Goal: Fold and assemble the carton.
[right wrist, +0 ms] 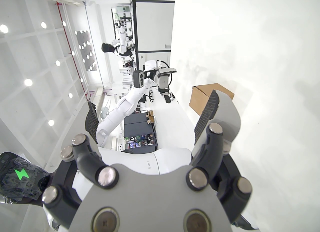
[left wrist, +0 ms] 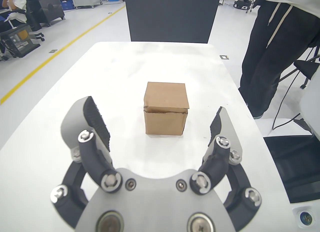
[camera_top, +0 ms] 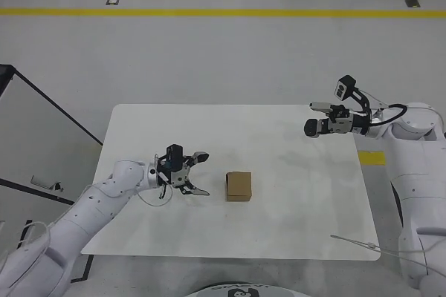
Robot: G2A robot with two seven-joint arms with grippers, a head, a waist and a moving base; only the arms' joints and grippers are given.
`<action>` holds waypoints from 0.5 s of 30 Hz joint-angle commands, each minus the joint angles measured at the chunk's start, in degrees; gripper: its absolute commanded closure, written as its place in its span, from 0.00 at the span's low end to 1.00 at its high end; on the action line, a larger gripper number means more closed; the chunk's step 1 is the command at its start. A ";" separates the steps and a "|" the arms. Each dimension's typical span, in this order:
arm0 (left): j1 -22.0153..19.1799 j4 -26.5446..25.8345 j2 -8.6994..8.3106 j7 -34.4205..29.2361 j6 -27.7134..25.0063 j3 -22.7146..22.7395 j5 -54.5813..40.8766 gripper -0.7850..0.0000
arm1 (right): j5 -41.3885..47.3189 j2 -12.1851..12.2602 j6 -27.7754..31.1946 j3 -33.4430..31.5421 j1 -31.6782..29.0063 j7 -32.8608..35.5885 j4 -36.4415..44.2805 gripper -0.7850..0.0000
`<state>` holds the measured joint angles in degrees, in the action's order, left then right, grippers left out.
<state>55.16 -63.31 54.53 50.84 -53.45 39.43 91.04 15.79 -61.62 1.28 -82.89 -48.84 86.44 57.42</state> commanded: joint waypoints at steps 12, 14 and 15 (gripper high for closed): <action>6.07 -9.38 -5.54 -2.40 -2.40 8.23 -1.91 0.00 | 0.00 0.00 0.00 0.00 0.00 0.00 0.00 0.00; 6.03 -9.34 -5.51 -2.39 -2.38 8.18 -1.89 0.00 | 0.00 0.00 0.00 0.00 0.00 0.00 0.00 0.00; 6.03 -9.34 -5.51 -2.38 -2.38 8.18 -1.89 0.00 | 0.00 0.00 0.00 0.00 0.00 0.00 0.00 0.00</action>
<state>61.19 -72.65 49.02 48.46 -55.83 47.61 89.16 15.79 -61.62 1.28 -82.89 -48.84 86.44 57.42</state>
